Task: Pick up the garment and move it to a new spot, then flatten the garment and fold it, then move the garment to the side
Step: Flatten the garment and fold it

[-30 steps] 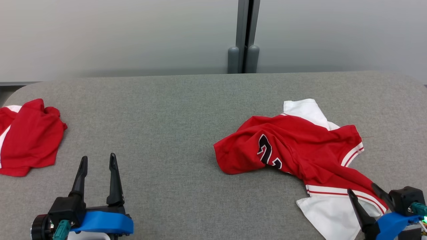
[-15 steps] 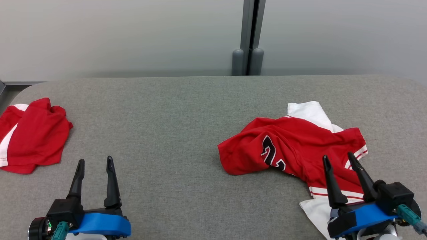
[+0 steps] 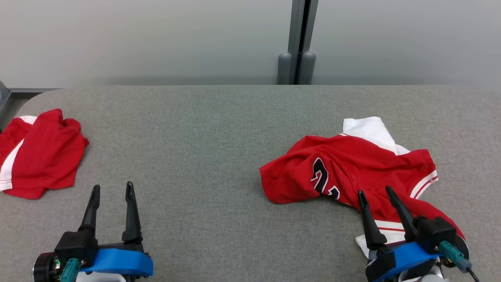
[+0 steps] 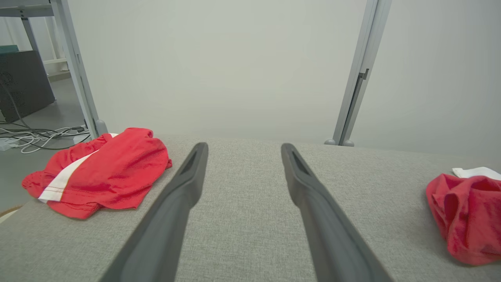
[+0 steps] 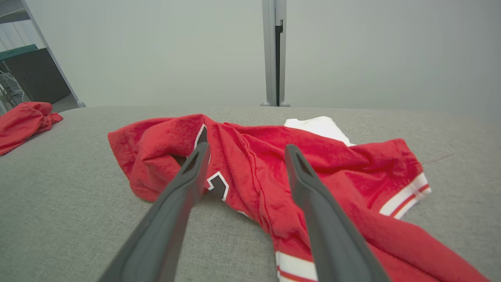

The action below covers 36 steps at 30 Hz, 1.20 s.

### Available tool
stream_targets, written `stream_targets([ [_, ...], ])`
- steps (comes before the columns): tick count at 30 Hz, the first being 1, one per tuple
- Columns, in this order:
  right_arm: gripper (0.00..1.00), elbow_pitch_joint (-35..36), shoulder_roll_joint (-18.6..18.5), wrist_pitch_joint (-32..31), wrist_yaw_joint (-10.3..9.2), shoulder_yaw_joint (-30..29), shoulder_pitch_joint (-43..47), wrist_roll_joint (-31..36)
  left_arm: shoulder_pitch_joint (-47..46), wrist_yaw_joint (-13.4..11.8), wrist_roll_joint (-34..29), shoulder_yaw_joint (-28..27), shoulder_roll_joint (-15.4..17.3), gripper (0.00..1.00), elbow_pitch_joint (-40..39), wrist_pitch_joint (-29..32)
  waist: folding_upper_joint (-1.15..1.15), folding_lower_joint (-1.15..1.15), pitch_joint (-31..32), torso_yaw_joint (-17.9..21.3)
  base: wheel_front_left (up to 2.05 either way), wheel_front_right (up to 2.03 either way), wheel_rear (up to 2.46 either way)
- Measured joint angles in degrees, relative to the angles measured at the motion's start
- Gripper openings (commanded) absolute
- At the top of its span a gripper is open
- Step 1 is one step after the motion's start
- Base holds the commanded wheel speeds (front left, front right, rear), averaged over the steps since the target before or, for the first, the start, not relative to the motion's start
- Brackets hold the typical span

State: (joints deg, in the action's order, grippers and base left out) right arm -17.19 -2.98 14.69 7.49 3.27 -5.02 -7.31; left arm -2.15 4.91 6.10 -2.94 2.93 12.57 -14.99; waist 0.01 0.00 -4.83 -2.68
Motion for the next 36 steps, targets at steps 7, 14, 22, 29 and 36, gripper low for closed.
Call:
stream_targets([
  [7,1.0,-0.65,0.08,0.11,0.01,0.32,-1.06,-0.48,-1.6,0.6,-0.82,2.15,0.04,1.0,0.59,0.0,0.0,0.0,-0.25,1.18,0.0,0.0,0.0],
  [14,1.0,-0.32,0.11,0.22,0.0,0.29,-2.38,-0.74,-10.07,2.13,-2.67,10.45,0.98,1.0,3.85,0.0,0.0,0.0,-1.19,3.49,0.0,0.0,0.0],
  [22,1.0,0.36,0.12,0.29,0.0,-0.18,-3.06,-0.93,-20.14,2.52,2.36,24.96,5.13,1.0,11.9,3.05,-0.01,0.0,-3.04,6.69,0.0,0.0,0.0],
  [29,1.0,1.13,0.14,0.29,0.0,-0.34,-3.92,-1.48,-25.6,2.54,10.32,37.34,9.64,1.0,16.94,12.4,-0.01,0.0,-5.23,9.3,0.0,0.0,0.0],
  [36,1.0,1.46,0.14,0.29,0.0,-0.81,-4.48,-2.05,-27.54,2.54,16.25,45.88,12.92,0.85,19.33,16.9,-0.01,0.01,-6.68,11.12,0.0,0.0,0.0],
])
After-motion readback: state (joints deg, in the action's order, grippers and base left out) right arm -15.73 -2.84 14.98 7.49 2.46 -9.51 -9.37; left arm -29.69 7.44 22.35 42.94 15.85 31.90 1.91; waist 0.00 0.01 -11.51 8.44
